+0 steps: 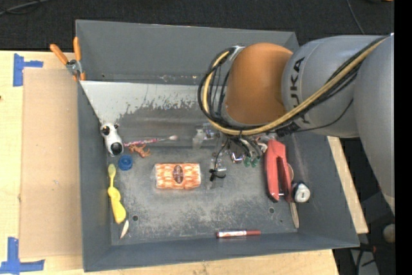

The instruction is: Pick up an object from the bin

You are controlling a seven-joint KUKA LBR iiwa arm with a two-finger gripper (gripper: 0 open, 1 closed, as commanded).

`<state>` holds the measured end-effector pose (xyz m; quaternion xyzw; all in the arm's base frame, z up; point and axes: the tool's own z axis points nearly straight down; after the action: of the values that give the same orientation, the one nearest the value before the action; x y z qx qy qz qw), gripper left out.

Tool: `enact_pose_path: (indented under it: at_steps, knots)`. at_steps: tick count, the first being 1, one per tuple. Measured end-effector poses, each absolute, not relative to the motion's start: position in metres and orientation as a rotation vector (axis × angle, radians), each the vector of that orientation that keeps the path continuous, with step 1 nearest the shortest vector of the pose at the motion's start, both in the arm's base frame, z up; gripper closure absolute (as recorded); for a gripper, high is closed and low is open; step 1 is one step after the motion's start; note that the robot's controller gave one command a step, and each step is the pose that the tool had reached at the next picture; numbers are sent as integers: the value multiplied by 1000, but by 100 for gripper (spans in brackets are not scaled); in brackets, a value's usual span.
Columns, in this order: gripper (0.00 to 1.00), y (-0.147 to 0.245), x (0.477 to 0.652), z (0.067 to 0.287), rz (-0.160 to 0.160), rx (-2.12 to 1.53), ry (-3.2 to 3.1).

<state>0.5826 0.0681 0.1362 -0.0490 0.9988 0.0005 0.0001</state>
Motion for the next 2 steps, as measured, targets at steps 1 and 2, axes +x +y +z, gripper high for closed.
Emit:
enact_pose_path:
  at_steps: [1,2]
  knots:
    - [0,75,576,198,-1,27,3147]
    - [0,99,570,175,4,139,3133]
